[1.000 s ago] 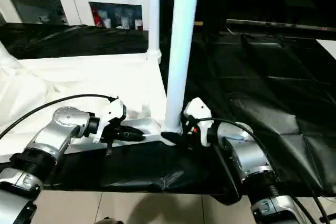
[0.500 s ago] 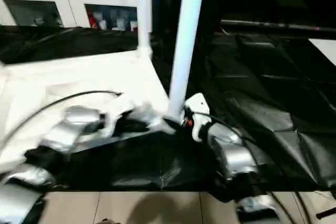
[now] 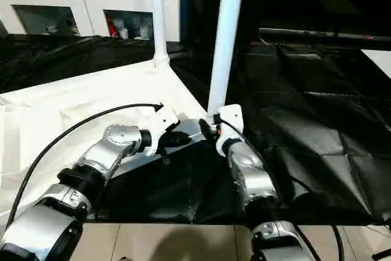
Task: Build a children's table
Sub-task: Rotate leg to tighten
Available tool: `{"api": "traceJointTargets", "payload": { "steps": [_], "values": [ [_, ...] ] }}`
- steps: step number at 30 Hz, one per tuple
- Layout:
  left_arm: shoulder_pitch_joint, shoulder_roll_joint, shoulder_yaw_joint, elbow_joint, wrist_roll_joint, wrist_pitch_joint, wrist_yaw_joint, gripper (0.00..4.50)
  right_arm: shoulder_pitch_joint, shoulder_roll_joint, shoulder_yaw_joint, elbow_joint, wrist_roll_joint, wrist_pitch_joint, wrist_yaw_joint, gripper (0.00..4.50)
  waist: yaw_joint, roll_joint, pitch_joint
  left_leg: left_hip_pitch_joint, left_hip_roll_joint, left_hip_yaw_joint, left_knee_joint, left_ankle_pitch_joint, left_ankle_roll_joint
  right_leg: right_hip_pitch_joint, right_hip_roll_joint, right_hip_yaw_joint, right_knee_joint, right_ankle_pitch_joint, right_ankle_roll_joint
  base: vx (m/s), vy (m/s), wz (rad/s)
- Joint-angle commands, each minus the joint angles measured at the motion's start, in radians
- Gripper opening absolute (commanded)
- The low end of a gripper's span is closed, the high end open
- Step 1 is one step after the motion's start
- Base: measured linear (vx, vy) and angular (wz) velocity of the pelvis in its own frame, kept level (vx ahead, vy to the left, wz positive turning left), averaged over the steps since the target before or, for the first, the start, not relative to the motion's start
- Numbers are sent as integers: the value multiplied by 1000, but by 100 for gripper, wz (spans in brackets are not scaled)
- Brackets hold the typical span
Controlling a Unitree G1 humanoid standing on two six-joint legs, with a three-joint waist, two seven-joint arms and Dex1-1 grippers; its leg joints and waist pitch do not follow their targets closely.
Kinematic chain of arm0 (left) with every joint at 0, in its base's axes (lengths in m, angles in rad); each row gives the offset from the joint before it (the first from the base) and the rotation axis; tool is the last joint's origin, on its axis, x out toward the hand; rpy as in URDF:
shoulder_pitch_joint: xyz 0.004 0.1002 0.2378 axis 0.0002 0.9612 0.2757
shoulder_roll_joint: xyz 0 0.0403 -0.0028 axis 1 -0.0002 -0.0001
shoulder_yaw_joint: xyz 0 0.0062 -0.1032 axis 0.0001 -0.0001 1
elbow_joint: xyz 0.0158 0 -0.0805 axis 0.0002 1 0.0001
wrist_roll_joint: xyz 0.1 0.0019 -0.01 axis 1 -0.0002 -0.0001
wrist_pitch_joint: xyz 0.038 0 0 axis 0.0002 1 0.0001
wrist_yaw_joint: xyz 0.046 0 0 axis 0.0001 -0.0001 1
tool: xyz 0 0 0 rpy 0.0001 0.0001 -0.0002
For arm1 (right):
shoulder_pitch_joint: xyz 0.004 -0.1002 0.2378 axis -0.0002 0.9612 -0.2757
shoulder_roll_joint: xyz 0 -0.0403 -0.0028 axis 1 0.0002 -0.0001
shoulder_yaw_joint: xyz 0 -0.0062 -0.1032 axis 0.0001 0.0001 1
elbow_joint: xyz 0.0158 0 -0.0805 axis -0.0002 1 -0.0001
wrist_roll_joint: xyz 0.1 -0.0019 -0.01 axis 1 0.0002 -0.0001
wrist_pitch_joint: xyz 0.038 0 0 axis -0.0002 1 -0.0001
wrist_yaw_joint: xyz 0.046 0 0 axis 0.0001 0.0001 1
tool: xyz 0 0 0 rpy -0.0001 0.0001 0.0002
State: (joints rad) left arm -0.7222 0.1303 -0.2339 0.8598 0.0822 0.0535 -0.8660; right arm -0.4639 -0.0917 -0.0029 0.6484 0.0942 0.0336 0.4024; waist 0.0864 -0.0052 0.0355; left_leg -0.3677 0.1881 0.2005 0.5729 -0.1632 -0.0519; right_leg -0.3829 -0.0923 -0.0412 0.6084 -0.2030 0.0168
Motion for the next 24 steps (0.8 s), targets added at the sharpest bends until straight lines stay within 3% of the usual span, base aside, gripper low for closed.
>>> {"api": "traceJointTargets", "payload": {
  "steps": [1,3,4,7,11,16,24],
  "values": [
    [26,3,8,-5,-37,-49,-50,0,13,-14,92,-67,30,31,176,381,-5,-14,-47,11,38,-22,-72,-306,22,24,-53,35,-90,-249,-179,0,0,0],
    [37,22,6,-21,-47,-59,-94,0,24,-55,114,-103,39,46,255,385,-2,-14,-47,9,39,-21,-70,-290,39,28,-53,35,-89,-241,-182,0,0,0],
    [60,60,-1,-58,-67,-65,-192,0,47,-136,144,-170,56,63,387,385,1,-15,-47,9,40,-21,-69,-274,47,30,-54,35,-87,-224,-185,0,0,0],
    [80,101,-15,-92,-79,-73,-282,0,59,-206,155,-209,64,71,484,385,3,-16,-49,3,42,-18,-64,-226,70,35,-51,33,-77,-158,-205,0,0,0],
    [107,149,-26,-154,-115,-40,-414,0,60,-273,168,-221,48,58,590,385,3,-14,-51,9,47,-15,-63,-216,65,29,-49,31,-71,-131,-243,0,0,0],
    [124,171,-28,-189,-131,-14,-461,0,49,-292,173,-226,70,86,627,385,8,-13,-51,8,47,-11,-59,-203,73,27,-49,31,-66,-100,-262,0,0,0],
    [128,170,-22,-197,-128,-11,-456,0,53,-287,186,-241,75,104,663,320,9,-17,-53,4,46,-12,-56,-187,70,27,-50,31,-63,-97,-251,0,0,0]
  ]
}}
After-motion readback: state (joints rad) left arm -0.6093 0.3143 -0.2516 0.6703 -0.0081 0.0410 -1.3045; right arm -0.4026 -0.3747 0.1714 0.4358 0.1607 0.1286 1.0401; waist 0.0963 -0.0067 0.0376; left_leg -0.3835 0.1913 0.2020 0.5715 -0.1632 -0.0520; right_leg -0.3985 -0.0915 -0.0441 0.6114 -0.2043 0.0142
